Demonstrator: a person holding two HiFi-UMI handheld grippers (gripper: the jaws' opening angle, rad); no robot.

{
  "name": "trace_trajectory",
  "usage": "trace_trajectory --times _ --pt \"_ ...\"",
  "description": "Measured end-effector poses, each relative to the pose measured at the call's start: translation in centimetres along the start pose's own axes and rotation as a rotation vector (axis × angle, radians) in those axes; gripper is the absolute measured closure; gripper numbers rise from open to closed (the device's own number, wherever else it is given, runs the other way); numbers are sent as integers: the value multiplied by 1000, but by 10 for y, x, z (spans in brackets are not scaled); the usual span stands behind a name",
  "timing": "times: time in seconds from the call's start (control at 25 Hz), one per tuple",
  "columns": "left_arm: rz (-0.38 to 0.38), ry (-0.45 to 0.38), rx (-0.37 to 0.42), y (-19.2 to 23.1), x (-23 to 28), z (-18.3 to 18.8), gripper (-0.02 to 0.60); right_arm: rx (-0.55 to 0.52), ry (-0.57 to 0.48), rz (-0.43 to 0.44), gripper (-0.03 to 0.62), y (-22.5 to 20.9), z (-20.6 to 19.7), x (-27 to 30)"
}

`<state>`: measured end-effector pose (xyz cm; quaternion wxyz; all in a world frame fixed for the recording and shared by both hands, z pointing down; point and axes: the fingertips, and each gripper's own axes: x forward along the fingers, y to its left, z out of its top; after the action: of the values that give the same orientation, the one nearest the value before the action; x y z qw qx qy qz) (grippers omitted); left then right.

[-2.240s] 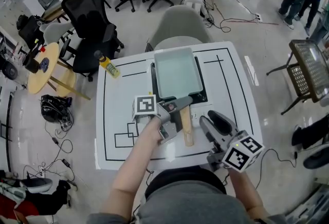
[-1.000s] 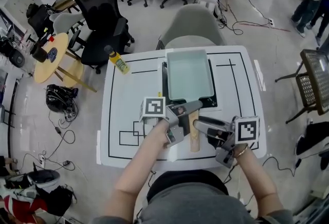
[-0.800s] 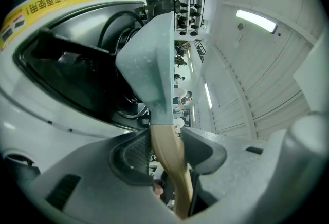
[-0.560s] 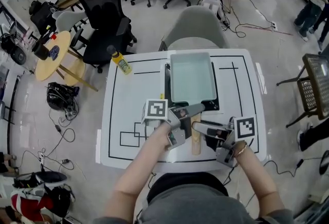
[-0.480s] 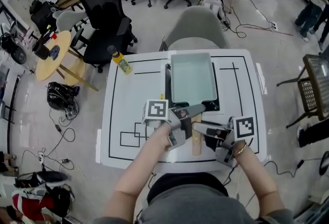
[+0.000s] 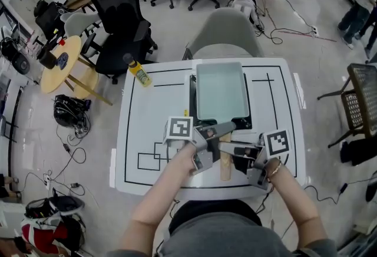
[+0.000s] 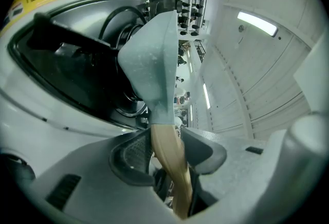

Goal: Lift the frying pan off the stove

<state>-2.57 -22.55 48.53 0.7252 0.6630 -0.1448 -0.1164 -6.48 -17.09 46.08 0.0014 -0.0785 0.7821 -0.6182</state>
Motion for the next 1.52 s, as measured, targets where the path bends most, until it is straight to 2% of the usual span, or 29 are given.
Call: trace_trajectory --times 0.24,0.48,0.8,1.0,1.52 --pt "-8 3 23 2 1 2 417 34 7 9 425 -2 0 1" --pt "-1 -9 -4 -3 -1 -2 420 33 -15 3 431 0 -1 1" --pt "2 -11 0 -6 -2 -6 420 31 -29 3 428 5 -3 -1" --pt "-18 -20 57 -20 -3 -11 419 -17 -31 6 427 16 -6 -2" --pt "-90 -47 143 -77 -10 -16 419 -133 -52 23 427 64 2 -4"
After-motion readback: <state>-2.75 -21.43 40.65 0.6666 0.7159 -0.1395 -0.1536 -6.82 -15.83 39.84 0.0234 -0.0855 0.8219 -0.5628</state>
